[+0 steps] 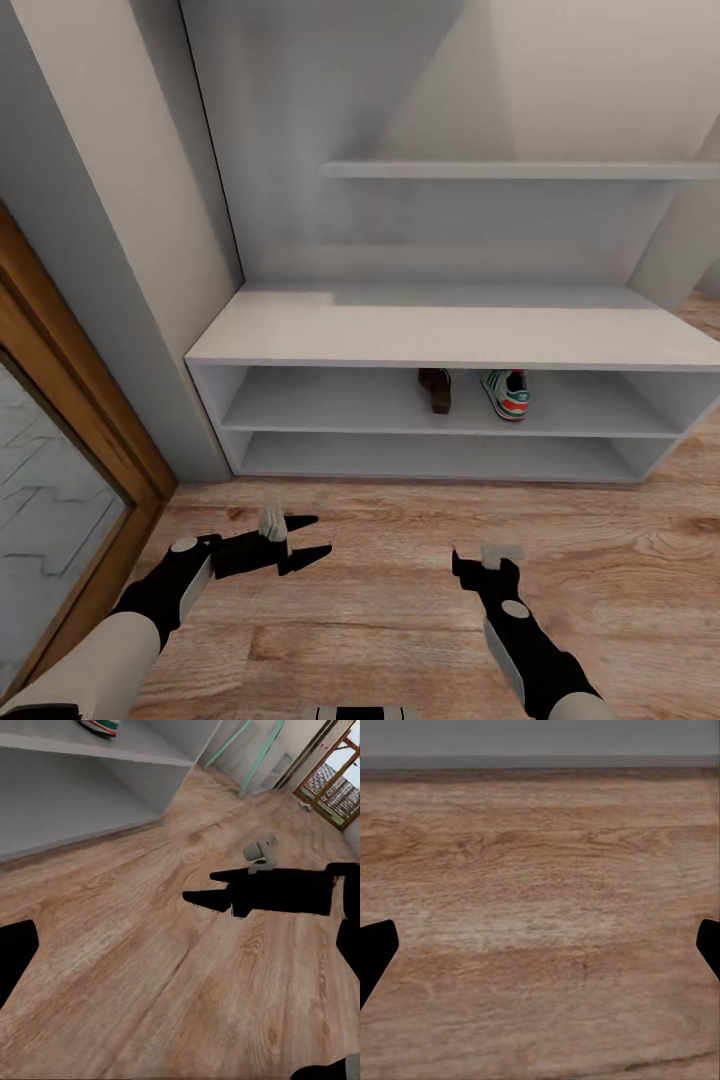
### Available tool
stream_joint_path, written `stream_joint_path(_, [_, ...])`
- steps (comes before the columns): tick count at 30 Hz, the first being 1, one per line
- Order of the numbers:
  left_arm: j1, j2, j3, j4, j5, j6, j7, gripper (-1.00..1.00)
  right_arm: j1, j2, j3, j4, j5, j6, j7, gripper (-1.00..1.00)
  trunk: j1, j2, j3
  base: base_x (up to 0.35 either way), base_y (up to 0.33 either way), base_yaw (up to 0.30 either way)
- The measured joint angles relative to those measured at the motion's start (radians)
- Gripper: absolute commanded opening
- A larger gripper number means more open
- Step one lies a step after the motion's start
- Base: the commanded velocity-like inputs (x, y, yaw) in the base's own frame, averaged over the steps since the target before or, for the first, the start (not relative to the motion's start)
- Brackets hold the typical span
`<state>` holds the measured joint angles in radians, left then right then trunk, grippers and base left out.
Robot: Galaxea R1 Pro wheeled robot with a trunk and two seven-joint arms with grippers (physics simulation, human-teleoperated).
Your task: Pick up the two gym shoes and the two sandals from the corridor floor and place them onto the hallstand (shoe rack) in the corridor, making sure they are on the rack and not on the floor. Arrange them so the two gym shoes are next to each other and the two sandals are next to each other.
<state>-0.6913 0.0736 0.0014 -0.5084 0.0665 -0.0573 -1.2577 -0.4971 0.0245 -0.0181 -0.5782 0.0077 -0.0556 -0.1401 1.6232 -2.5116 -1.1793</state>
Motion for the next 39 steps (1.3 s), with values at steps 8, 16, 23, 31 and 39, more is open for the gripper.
stream_joint_path(8, [0.0,0.003,0.001,0.031,0.0,-0.001,0.078,1.0,0.002,-0.005,0.0,0.112,-0.001,-0.022,0.001,1.0,0.0,0.0,0.0,0.0,0.0,0.0])
stream_joint_path(16, [0.0,0.002,0.0,0.035,0.0,-0.001,0.109,1.0,0.002,-0.007,-0.001,0.133,-0.012,-0.022,-0.001,1.0,0.0,0.0,0.0,0.0,0.0,-0.041])
stream_joint_path(23, [0.0,0.001,0.0,0.036,0.0,-0.001,0.112,1.0,0.002,-0.008,-0.001,0.135,-0.07,-0.021,-0.003,1.0,0.0,0.0,0.0,0.0,0.0,-0.243])
stream_joint_path(31, [0.0,0.001,0.0,0.037,0.001,-0.001,0.112,1.0,0.002,-0.008,-0.001,0.135,-0.087,-0.02,-0.004,1.0,0.0,0.0,0.0,0.0,0.0,-0.293])
stream_joint_path(39, [0.0,0.001,0.0,0.037,0.001,-0.001,0.112,1.0,0.002,-0.008,-0.001,0.135,-0.089,-0.02,-0.004,1.0,0.0,0.0,0.0,0.0,0.0,-0.299])
